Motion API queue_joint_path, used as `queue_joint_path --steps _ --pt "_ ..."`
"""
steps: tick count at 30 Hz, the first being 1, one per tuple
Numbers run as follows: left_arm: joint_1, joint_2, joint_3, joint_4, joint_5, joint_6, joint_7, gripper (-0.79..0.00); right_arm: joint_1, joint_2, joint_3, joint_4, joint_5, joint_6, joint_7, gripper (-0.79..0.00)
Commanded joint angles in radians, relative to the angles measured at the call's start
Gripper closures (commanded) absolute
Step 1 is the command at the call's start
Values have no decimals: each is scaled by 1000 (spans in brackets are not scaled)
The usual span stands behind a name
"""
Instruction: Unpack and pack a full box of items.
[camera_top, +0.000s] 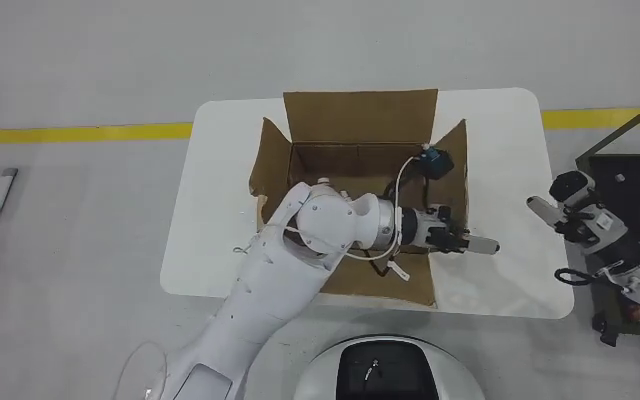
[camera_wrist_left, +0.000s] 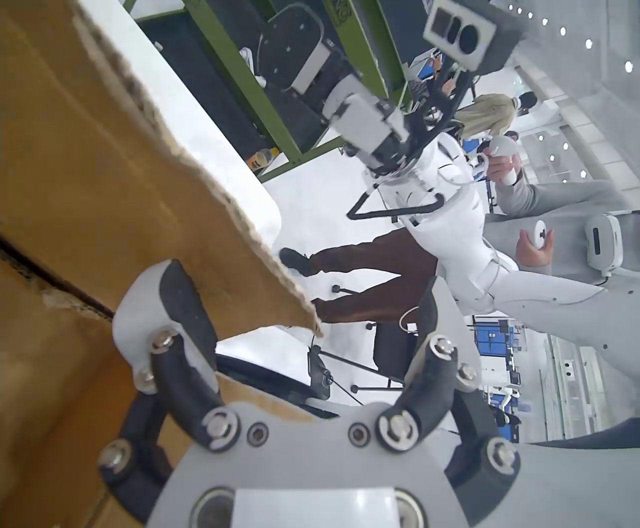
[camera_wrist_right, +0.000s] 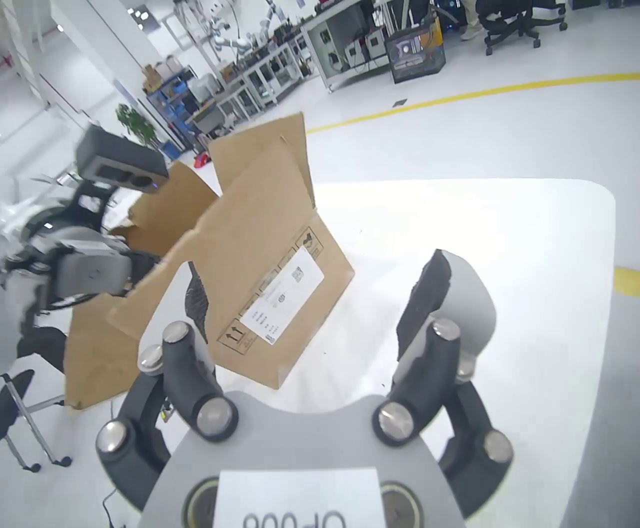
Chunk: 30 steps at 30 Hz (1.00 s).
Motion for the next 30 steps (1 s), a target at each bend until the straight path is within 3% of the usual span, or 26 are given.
queue_joint_path --steps 1,7,8,9,10,12,13,14,24,26,27,30 --pt "-10 -6 19 18 -3 -3 3 -785 -5 -1 8 -7 18 -8 9 -785" --pt "-31 -15 37 49 -14 -9 10 -785 30 -2 -20 -22 18 23 50 -785" --pt "-33 -16 38 51 -14 -10 11 -785 40 -2 -27 -23 13 32 60 -754" --pt "-35 -17 40 54 -13 -10 10 -785 50 -2 -36 -23 15 40 67 -653" --pt "-36 -18 42 56 -11 -9 8 -785 61 -2 -45 -22 15 47 71 -600" --pt "-36 -18 44 57 -9 -10 7 -785 83 -1 -64 -20 1 59 102 -536" --pt "-35 -18 45 57 -8 -12 5 -785 94 -2 -74 -18 4 69 106 -431" --pt "-35 -18 45 58 -7 -11 3 -785 104 -2 -85 -16 3 77 113 -388" --pt "-24 -17 48 51 -3 -9 -14 -785 215 -6 -197 5 -37 156 200 -243" --pt "-21 -17 50 50 -1 -9 -17 -785 230 -6 -212 10 -50 166 216 -77" --pt "-21 -17 49 49 -1 -9 -17 -785 235 -7 -219 14 -51 170 217 -34" --pt "-20 -14 34 43 0 -7 -9 -785 241 -8 -233 29 -59 173 218 0"
